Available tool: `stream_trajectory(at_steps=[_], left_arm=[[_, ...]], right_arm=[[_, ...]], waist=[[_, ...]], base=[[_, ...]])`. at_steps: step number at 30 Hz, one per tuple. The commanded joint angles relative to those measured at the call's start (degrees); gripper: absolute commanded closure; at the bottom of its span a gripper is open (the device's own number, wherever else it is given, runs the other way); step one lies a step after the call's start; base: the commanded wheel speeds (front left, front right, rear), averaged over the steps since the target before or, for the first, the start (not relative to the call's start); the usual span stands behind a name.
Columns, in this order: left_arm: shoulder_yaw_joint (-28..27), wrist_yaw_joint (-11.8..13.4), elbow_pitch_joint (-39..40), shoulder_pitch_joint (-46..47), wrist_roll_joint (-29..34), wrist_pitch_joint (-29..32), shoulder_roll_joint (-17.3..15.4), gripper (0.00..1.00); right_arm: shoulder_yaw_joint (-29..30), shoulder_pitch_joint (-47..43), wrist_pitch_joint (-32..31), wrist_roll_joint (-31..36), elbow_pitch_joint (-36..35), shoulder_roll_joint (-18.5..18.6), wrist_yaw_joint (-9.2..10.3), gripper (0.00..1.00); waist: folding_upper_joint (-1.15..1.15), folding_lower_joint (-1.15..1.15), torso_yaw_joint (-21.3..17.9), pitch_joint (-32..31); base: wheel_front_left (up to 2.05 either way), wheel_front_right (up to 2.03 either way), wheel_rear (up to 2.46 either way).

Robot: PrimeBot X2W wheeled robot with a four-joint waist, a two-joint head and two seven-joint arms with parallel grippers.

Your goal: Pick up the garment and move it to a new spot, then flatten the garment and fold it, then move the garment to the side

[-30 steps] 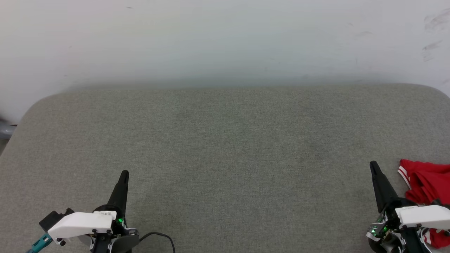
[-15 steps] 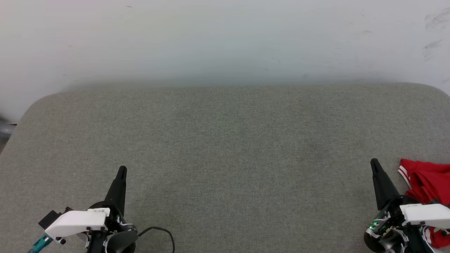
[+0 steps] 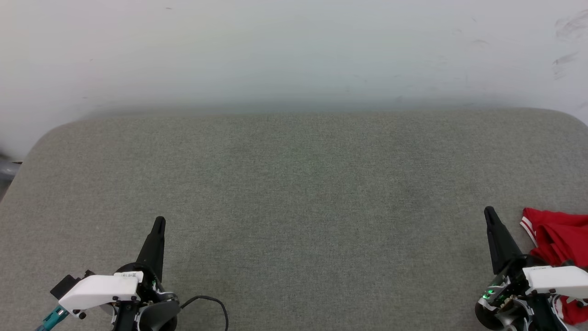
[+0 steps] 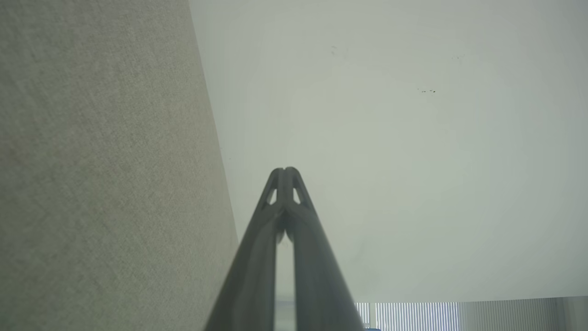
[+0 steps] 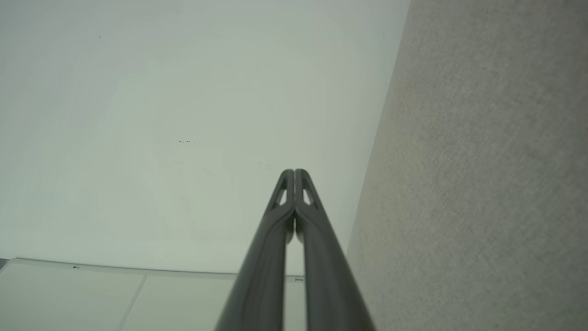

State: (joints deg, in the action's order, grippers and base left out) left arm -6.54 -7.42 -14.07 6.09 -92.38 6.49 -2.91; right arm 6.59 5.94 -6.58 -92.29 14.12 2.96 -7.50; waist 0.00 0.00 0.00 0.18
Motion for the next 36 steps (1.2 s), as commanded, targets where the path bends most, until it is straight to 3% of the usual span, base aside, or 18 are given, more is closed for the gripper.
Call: stream_trajectory(at_steps=[1,36], left_arm=[[-0.15,-0.22,-0.05,0.36,-0.05,0.32,0.08,1.0],[-0.14,-0.16,-0.02,0.34,-0.06,0.3,0.07,1.0]], right_arm=[[0.02,0.66,-0.01,-0.17,0.03,-0.16,0.02,1.0],[-0.01,0.65,0.02,-0.2,0.03,-0.15,0.02,1.0]], waist=[[0.0,0.0,0.0,0.0],[0.0,0.0,0.0,0.0]], base=[[0.0,0.0,0.0],[0.0,0.0,0.0]])
